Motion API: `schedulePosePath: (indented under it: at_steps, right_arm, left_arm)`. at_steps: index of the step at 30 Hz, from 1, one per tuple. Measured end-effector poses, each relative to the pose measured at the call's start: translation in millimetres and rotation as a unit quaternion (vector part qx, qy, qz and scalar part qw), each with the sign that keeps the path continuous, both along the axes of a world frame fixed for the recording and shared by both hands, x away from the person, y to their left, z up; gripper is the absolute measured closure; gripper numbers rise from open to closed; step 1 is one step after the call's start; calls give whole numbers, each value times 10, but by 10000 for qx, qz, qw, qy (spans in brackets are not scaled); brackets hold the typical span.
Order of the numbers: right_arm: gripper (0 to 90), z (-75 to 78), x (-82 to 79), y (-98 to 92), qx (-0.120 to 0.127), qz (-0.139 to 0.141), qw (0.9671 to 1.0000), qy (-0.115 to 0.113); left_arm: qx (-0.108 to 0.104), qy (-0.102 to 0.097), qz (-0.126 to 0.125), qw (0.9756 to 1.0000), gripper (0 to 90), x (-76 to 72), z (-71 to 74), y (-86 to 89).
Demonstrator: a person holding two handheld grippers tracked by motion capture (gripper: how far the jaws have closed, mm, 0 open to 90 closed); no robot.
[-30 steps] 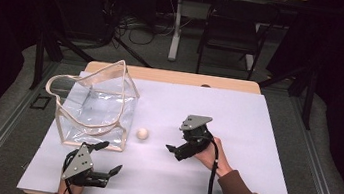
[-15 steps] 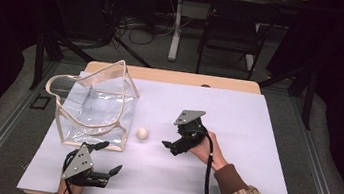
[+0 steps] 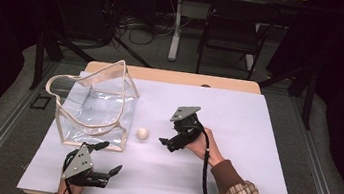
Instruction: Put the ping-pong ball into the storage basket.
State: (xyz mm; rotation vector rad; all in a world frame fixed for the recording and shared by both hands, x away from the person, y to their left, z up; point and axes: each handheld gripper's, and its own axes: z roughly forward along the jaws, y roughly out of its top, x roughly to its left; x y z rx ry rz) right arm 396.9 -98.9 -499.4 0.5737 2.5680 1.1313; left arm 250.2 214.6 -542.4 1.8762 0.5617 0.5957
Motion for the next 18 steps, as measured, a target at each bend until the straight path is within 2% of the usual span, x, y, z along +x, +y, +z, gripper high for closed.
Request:
schedulePosePath:
  at_steps: [18]
  right_arm:
    - [0,-14,146,122,-68,59,9999,130]
  left_arm:
    - [14,-9,8,10000,162,1,1,-1]
